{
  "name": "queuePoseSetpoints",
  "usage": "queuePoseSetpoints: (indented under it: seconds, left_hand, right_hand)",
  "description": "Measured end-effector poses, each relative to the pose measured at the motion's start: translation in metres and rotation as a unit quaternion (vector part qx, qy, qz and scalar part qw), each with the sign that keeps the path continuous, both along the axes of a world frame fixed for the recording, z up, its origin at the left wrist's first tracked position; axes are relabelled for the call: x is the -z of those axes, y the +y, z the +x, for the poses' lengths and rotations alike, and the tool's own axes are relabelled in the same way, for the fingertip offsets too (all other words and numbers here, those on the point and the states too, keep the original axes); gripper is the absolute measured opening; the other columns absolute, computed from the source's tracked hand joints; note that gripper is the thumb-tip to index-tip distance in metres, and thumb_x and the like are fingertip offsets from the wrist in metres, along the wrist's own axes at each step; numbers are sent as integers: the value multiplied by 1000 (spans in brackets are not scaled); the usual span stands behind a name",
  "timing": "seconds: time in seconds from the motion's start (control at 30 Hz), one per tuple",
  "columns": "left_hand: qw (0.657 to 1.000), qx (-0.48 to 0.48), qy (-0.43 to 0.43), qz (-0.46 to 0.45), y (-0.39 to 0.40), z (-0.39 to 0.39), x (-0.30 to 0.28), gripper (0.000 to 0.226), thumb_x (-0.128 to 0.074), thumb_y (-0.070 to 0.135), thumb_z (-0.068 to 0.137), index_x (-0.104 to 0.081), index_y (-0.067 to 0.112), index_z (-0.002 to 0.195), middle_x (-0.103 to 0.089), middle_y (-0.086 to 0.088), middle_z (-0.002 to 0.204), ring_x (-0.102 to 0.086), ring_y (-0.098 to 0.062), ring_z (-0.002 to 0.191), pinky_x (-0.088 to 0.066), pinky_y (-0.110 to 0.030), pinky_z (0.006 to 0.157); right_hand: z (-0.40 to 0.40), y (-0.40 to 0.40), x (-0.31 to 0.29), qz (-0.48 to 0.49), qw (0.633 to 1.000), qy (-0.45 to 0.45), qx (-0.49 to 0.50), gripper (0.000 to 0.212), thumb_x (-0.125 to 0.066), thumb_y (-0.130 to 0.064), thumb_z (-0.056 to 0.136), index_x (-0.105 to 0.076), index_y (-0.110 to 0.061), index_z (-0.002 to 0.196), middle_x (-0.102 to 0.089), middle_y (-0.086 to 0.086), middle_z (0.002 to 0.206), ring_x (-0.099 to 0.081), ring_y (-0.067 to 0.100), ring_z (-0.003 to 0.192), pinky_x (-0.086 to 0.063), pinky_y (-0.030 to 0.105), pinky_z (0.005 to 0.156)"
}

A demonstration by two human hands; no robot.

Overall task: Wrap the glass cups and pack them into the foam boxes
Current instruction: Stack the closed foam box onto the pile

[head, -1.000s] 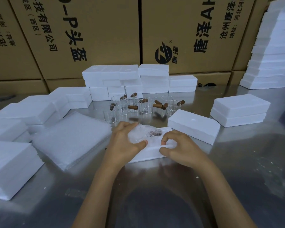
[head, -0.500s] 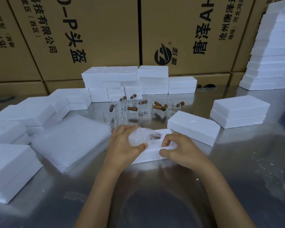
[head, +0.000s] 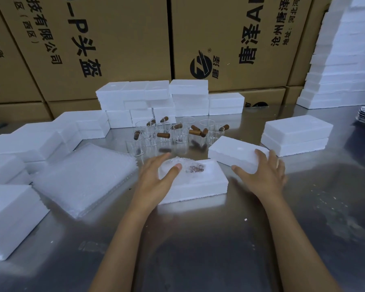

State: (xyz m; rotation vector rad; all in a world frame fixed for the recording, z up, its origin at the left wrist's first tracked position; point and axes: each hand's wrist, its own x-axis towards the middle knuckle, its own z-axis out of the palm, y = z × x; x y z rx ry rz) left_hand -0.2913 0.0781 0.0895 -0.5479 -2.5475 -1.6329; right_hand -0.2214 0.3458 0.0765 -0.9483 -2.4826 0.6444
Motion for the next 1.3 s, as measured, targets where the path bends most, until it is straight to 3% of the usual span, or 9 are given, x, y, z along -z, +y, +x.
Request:
queuePoseSetpoints:
  seconds: [0.13, 0.27, 0.47, 0.57, 0.7, 0.8, 1.1, 1.2, 1.3]
  left_hand:
    - [999, -4, -7, 33, 1, -1, 1, 21, -59, 43, 97, -54, 59, 108, -46, 36, 122, -40, 5, 123, -30, -24, 106]
    - [997, -10, -39, 68, 0, -3, 2, 23, -56, 38, 100, -55, 57, 111, -50, 21, 139, -44, 0, 127, -32, -25, 103]
    - [992, -13, -75, 97, -1, -3, 2, 23, -59, 35, 99, -57, 55, 110, -54, 24, 134, -48, -1, 123, -33, -21, 94]
    - [992, -12, -77, 102, -1, -4, 3, 23, -59, 35, 99, -58, 55, 110, -55, 23, 133, -49, -1, 123, -34, -23, 97]
    - [991, -12, -80, 102, -1, -2, 1, 23, -58, 34, 99, -58, 58, 102, -54, 32, 119, -49, 0, 121, -34, -20, 94]
    - [992, -14, -82, 99, 0, -3, 1, 21, -58, 33, 100, -60, 52, 109, -56, 25, 125, -48, -1, 123, -34, -23, 99]
    - [988, -22, -105, 108, -3, -5, 1, 22, -58, 36, 99, -64, 41, 119, -60, 20, 125, -53, -5, 117, -38, -23, 89]
    - [987, -15, -113, 113, -2, -5, 2, 23, -57, 37, 98, -66, 39, 119, -61, 19, 125, -55, -3, 116, -41, -23, 88]
    - [984, -11, -129, 119, -1, -6, 2, 19, -58, 38, 98, -69, 43, 113, -63, 22, 122, -56, 1, 114, -42, -22, 88]
  right_hand:
    - [-2, 1, 2, -28, 996, 80, 20, 75, -78, -60, 70, -45, -27, 129, -24, 7, 156, -19, 34, 144, -21, 51, 117]
    - [-2, 2, 0, -58, 993, 97, 13, 66, -83, -51, 67, -45, -28, 115, -47, 7, 139, -38, 34, 132, -31, 47, 111]
    - [1, 3, -2, -105, 986, 127, 0, 66, -83, -57, 63, -44, -28, 108, -48, 2, 134, -45, 30, 127, -37, 47, 107]
    - [0, 3, -5, -136, 981, 135, 0, 71, -80, -66, 62, -43, -27, 108, -52, 1, 130, -47, 29, 126, -39, 51, 106]
    - [1, 7, -4, -120, 987, 101, -30, 72, -86, -57, 61, -41, -25, 108, -45, -2, 126, -44, 27, 126, -40, 49, 106]
    - [3, 8, -2, -83, 992, 80, -42, 72, -88, -47, 61, -38, -24, 106, -35, -6, 118, -41, 30, 125, -39, 45, 104]
    - [3, 9, 0, -82, 994, 67, -32, 90, -88, -47, 60, -36, -22, 130, -38, 6, 137, -39, 31, 127, -38, 45, 105]
    - [2, 9, -4, -121, 986, 111, -20, 85, -89, -46, 62, -39, -21, 127, -45, 6, 134, -43, 31, 126, -43, 45, 102]
    - [6, 5, -17, -231, 947, 223, -15, 84, -89, -45, 61, -37, -30, 124, -45, 0, 130, -47, 25, 122, -48, 34, 88]
